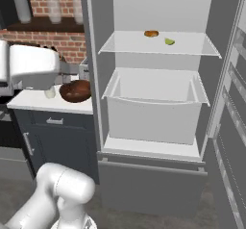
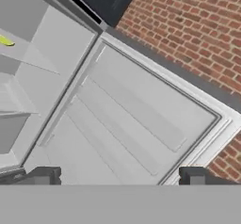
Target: Grab a lemon wedge from the fridge and one ice cube from the ice bowl, and put them in the glass of lemonade.
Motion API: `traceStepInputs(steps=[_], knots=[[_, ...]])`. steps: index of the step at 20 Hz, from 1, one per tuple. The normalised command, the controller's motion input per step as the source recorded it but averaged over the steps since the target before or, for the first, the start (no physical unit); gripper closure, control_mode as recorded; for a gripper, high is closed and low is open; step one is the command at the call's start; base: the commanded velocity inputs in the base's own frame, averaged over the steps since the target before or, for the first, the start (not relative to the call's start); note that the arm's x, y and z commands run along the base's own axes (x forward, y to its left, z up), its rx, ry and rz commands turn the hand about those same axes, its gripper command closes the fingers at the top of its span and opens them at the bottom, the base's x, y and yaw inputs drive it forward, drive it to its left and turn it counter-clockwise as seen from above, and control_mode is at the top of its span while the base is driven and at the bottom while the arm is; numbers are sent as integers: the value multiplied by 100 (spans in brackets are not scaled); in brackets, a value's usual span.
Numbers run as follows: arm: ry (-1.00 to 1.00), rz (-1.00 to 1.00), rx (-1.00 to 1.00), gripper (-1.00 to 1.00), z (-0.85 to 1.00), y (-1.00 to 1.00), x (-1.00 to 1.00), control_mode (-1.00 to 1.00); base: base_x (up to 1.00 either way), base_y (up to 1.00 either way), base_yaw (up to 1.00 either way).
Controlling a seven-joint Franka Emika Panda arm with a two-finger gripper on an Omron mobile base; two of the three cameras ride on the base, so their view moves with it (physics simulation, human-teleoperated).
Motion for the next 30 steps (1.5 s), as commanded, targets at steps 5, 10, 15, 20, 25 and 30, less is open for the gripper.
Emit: traceStepInputs(steps=[5,10,15,20,25,30], knots=[[-4,-2,65,-100,27,16,12,-100,0,0,0],[-14,5,87,-100,-8,0,15,-100,0,0,0],[-21,42,38,-100,-89,4,-2,-100,0,0,0],[-13,46,1,-100,-34,35,13,-100,0,0,0],[-12,31,-16,-100,-4,19,3,-100,0,0,0],[-12,14,-16,-100,-8,2,-8,-100,0,0,0]])
